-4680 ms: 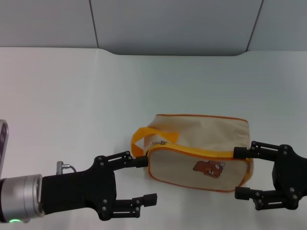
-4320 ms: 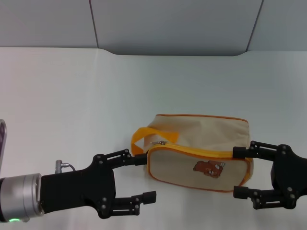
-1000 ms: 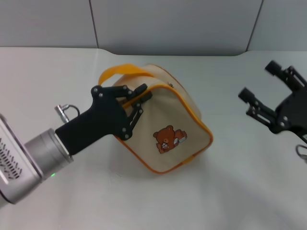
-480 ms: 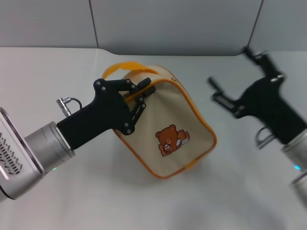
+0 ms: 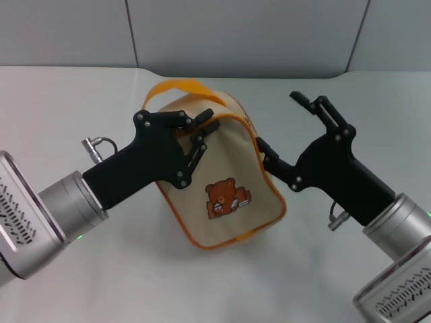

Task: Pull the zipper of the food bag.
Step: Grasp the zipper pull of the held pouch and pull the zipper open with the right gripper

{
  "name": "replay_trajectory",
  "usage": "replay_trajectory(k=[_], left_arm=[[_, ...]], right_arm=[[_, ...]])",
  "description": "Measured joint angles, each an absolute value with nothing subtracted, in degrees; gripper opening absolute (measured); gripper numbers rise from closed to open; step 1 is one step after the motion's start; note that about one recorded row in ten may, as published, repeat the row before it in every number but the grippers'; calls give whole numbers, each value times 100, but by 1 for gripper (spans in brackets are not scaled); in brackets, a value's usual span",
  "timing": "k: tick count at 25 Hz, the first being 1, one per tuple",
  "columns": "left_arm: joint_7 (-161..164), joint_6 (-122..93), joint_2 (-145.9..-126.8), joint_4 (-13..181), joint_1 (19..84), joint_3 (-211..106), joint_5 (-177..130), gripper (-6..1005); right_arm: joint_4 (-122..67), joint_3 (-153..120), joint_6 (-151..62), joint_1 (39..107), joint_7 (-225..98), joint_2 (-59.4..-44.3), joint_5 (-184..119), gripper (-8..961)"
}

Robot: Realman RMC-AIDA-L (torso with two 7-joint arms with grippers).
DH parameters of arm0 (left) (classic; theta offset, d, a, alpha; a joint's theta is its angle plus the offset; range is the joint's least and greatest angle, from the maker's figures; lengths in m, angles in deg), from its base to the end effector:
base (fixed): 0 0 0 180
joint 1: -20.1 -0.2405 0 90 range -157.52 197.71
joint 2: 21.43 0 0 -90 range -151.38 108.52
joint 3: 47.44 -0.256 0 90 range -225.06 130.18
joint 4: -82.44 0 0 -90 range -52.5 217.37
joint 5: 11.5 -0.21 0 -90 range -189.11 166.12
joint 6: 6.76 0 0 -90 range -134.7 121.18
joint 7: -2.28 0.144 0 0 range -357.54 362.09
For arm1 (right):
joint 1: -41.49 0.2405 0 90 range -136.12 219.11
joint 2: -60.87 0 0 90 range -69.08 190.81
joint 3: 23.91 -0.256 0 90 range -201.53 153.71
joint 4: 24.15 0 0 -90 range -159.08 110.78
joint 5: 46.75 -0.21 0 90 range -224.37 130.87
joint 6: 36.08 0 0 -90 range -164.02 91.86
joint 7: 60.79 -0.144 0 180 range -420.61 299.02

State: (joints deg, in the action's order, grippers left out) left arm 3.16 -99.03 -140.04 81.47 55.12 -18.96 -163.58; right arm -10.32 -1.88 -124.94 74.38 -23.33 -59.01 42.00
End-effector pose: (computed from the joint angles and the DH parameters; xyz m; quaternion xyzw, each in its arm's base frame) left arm -0.2272 0.3076 -0.0514 -0.8391 0.1587 -0.3671 0.3686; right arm 0.2336 0.2886 -0.0756 -0.7762 -0.2440 0.2461 0.5267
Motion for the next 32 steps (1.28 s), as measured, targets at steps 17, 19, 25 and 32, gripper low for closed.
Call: replay_trajectory(k=[17,19,25,32], left_arm=[[386,-9861,-14008,8103,5521,-1892,-16355,74],[386,-9849,-14008,8102,5526,-1890,-16355,73],[386,-9841,-14015,8094,5538,-1886,-16347,68],[386,-9826,-14017,8091,5538,-1887,-16351,63]], right_arm=[[-765,-323,-11907,7602,-2394,-5901,4223,845],[-766,-331,-11870,7609,-2395,-5901,4300,845],[-684,-390,-11890,7642,-2402,-5901,4511,843],[-638,-575,-11998,7601,-2405,-5901,4516,821]])
